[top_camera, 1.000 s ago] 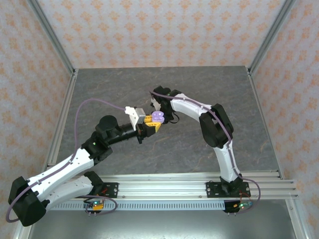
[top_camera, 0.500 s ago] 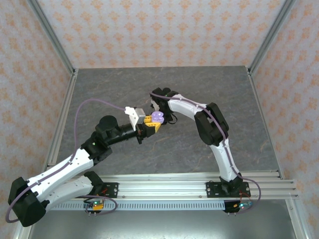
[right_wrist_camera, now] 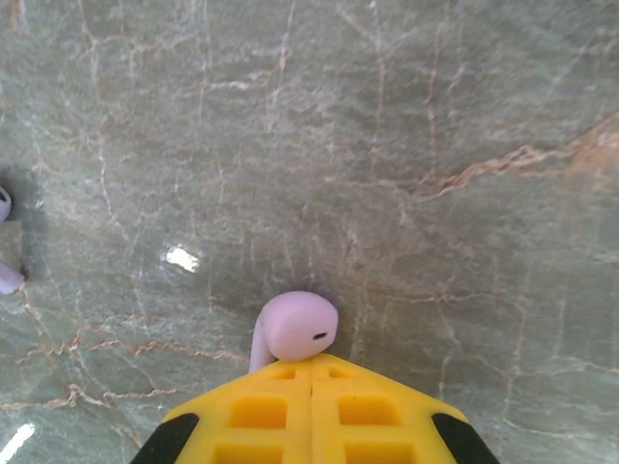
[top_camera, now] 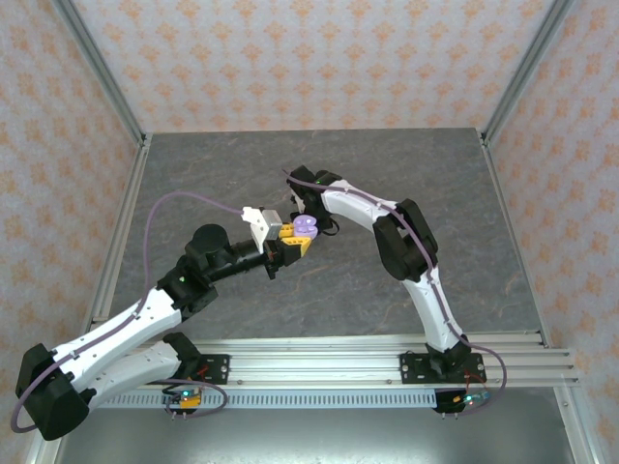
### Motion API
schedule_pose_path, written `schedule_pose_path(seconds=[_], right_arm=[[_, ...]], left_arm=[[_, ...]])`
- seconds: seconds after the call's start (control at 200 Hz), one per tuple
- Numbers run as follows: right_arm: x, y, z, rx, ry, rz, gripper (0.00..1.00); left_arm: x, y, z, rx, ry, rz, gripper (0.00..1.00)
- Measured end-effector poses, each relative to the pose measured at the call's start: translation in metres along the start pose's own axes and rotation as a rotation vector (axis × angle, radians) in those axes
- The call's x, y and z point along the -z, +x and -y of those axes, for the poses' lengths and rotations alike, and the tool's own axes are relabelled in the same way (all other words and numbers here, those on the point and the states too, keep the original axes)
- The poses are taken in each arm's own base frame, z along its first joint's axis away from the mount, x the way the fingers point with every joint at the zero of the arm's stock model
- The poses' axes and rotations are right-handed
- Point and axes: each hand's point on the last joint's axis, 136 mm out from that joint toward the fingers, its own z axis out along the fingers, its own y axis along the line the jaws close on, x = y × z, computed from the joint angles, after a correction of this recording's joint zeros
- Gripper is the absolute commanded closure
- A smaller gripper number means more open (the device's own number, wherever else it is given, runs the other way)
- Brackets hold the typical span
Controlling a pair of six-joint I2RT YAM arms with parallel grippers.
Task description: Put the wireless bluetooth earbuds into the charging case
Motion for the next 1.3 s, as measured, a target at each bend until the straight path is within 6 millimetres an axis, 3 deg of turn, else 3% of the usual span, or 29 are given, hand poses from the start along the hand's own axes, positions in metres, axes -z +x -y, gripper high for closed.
schedule_pose_path(seconds=[0.335,0.586,0.791,0.871,1.041,1.301], right_arm=[[0.003,-0.002,0.005,0.008,0.031,0.007,0.89],[0.019,-0.006,-0.006,0.012,-0.019,0.026,0.73],[0.033,-0.023,-0.016,-0.017,-0.047,0.071,0.59],[0.036,-0.029,-0.019,-0.025,-0.05,0.083,0.58],[0.025,-0.034,-0.018,-0.044,-0.044,0.066,0.58],[0.0,-0.023,-0.01,-0.06,-0.008,-0.02,0.62]], left_arm=[[0.0,0.0,0.0,0.0,0.0,0.0,0.8],[0.001,0.0,0.0,0.0,0.0,0.001,0.8],[0.003,-0.002,0.001,-0.001,0.001,0.004,0.8],[0.003,-0.002,0.001,-0.001,0.0,0.004,0.79],[0.003,-0.001,0.001,0.0,0.0,0.0,0.79],[0.003,-0.001,0.001,0.001,0.0,0.0,0.79]])
